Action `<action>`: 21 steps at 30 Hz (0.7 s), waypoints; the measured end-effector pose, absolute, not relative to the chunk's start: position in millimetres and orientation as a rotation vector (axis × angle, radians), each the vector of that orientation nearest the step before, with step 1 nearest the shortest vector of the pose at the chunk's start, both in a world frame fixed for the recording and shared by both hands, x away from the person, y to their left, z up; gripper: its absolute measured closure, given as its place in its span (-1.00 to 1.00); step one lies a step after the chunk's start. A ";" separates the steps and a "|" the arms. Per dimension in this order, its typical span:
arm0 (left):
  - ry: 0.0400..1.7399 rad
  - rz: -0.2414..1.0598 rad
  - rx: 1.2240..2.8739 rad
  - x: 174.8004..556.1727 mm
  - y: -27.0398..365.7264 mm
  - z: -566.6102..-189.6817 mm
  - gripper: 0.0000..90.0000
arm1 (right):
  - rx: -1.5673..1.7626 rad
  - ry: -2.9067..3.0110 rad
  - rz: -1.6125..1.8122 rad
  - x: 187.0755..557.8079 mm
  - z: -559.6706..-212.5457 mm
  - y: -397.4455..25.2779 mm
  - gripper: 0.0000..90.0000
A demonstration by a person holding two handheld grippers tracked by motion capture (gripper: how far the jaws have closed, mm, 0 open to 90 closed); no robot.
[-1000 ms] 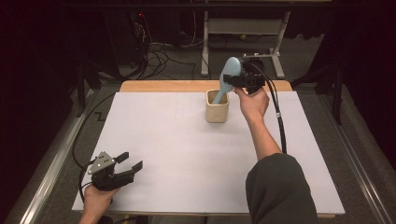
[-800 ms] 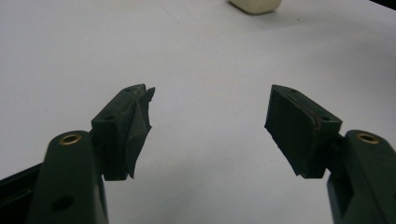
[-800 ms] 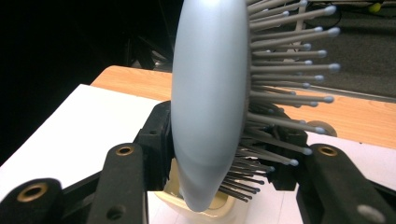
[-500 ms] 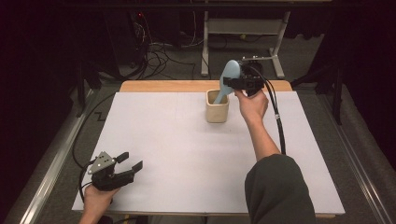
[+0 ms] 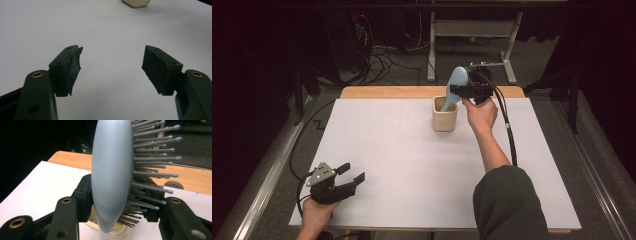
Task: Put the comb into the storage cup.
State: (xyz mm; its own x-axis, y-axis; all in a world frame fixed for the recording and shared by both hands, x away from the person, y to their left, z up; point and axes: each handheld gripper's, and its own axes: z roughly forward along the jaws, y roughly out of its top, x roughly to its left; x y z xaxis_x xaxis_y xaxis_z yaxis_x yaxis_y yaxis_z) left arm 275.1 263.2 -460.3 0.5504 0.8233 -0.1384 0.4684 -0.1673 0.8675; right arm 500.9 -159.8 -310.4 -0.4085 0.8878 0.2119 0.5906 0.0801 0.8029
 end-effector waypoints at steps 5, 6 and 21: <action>1.064 0.455 1.811 275.1 263.2 -460.2 -0.31 | 1.468 2.041 1.246 501.4 -312.2 -157.6 0.16; 1.063 0.456 1.811 275.1 263.1 -460.3 -0.31 | 1.467 2.043 1.243 501.5 -312.6 -156.9 0.16; 1.067 0.458 1.809 275.3 263.2 -460.3 -0.31 | 1.468 2.060 1.203 504.2 -320.0 -151.8 0.15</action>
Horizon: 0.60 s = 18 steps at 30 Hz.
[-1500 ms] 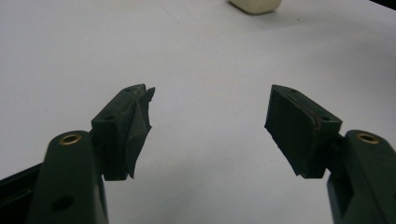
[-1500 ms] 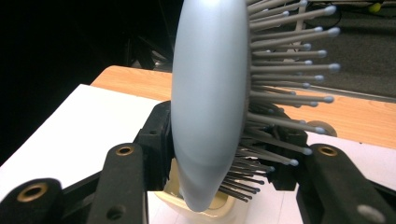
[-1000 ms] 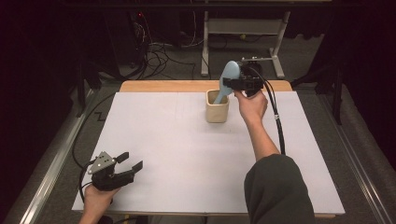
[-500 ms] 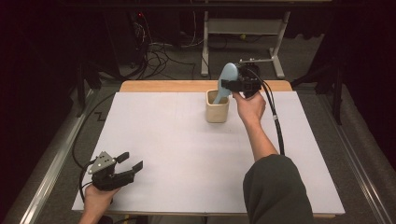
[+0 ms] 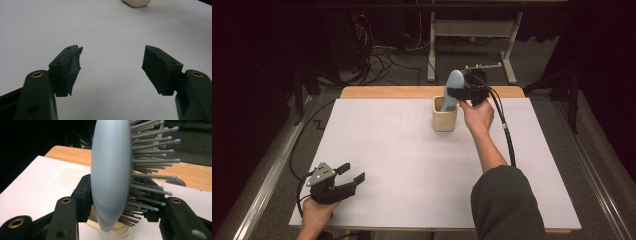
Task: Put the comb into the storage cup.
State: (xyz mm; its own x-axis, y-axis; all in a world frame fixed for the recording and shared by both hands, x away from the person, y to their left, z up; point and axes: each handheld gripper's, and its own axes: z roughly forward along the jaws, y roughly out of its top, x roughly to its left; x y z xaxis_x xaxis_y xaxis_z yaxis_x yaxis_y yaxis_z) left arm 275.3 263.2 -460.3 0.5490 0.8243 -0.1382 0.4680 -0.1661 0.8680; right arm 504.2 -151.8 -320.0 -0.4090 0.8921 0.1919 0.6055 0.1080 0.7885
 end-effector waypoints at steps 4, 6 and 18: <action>1.064 0.459 1.814 275.2 263.6 -460.2 -0.31 | 1.471 2.065 1.194 504.8 -322.4 -150.6 0.15; 1.064 0.458 1.813 275.2 263.7 -460.1 -0.31 | 1.472 2.069 1.188 505.1 -323.5 -149.7 0.15; 1.063 0.458 1.813 275.0 264.0 -459.9 -0.31 | 1.486 2.080 1.171 505.6 -328.4 -147.5 0.15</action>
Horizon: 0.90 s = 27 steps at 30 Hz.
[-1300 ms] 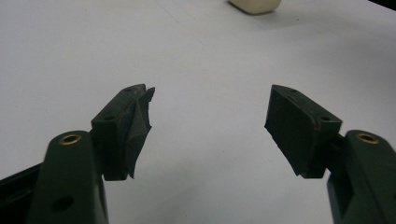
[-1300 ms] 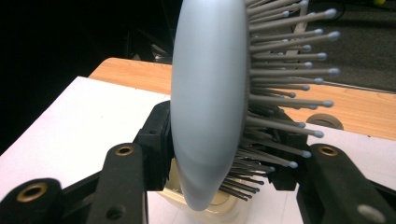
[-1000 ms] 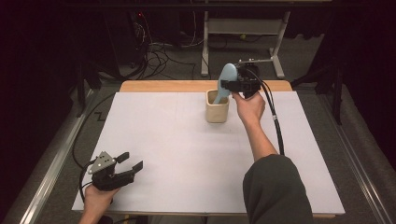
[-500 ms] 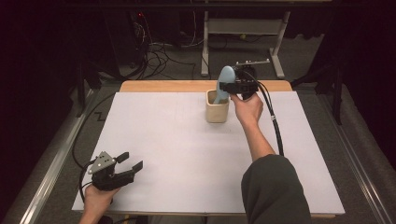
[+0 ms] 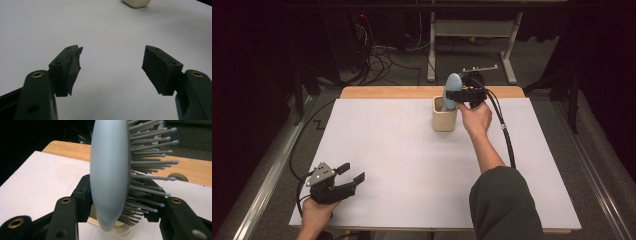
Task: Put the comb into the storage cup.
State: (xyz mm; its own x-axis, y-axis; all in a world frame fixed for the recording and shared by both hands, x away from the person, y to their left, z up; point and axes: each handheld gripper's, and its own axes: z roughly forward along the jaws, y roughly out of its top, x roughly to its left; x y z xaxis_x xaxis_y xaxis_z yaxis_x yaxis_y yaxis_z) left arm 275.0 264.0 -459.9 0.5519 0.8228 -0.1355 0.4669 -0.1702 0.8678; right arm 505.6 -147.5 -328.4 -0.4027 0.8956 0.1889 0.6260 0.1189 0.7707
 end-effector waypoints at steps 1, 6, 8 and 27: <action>1.062 0.458 1.813 275.0 264.0 -459.9 -0.31 | 1.481 2.077 1.175 505.7 -329.1 -147.8 0.15; 1.063 0.459 1.813 275.1 263.8 -460.0 -0.31 | 1.497 2.070 1.187 505.5 -333.3 -151.1 0.14; 1.065 0.458 1.812 275.2 263.7 -460.1 -0.31 | 1.501 2.071 1.186 505.5 -333.1 -151.9 0.14; 1.063 0.457 1.816 274.9 263.9 -459.9 -0.31 | 1.494 2.065 1.182 502.9 -333.8 -153.0 0.09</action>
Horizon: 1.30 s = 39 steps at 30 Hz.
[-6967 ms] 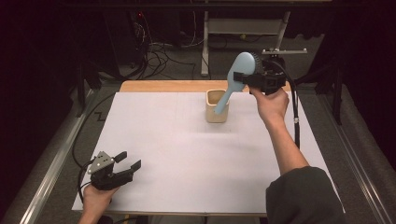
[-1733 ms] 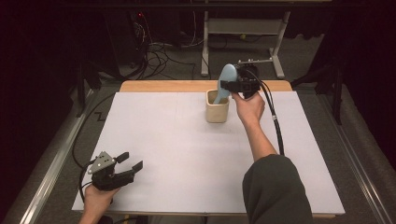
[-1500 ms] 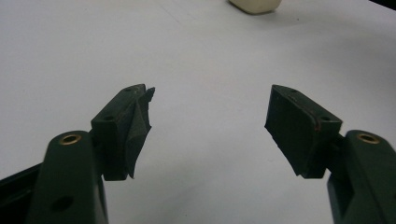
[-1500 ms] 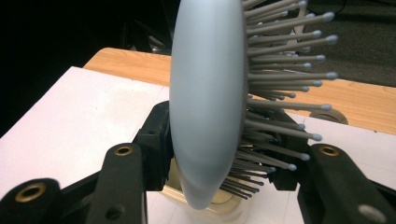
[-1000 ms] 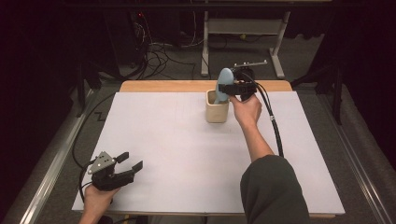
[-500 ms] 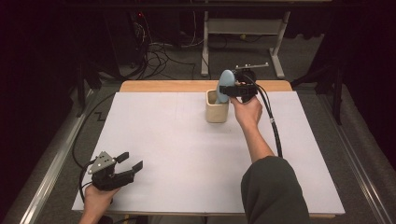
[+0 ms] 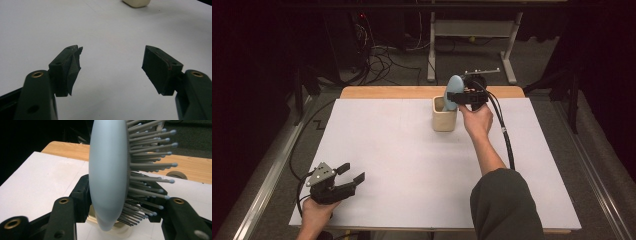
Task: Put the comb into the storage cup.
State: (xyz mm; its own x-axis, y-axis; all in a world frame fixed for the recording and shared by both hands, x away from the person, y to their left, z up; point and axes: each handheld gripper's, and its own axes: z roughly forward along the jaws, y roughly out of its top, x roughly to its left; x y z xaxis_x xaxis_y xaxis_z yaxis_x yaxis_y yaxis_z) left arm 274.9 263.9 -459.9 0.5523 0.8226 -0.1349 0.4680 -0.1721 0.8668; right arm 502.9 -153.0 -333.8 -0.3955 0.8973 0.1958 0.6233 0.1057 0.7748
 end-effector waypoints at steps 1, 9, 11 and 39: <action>1.063 0.457 1.816 274.9 263.9 -459.9 -0.31 | 1.495 2.065 1.181 502.8 -333.7 -153.1 0.08; 1.064 0.458 1.813 274.8 263.7 -459.9 -0.31 | 1.483 2.069 1.179 501.5 -332.4 -155.0 0.01; 1.065 0.458 1.813 274.7 263.9 -459.8 -0.31 | 1.481 2.068 1.183 500.7 -331.2 -155.6 -0.03; 1.066 0.456 1.812 274.8 263.8 -460.0 -0.31 | 1.355 2.030 1.171 480.3 -326.6 -167.6 -0.22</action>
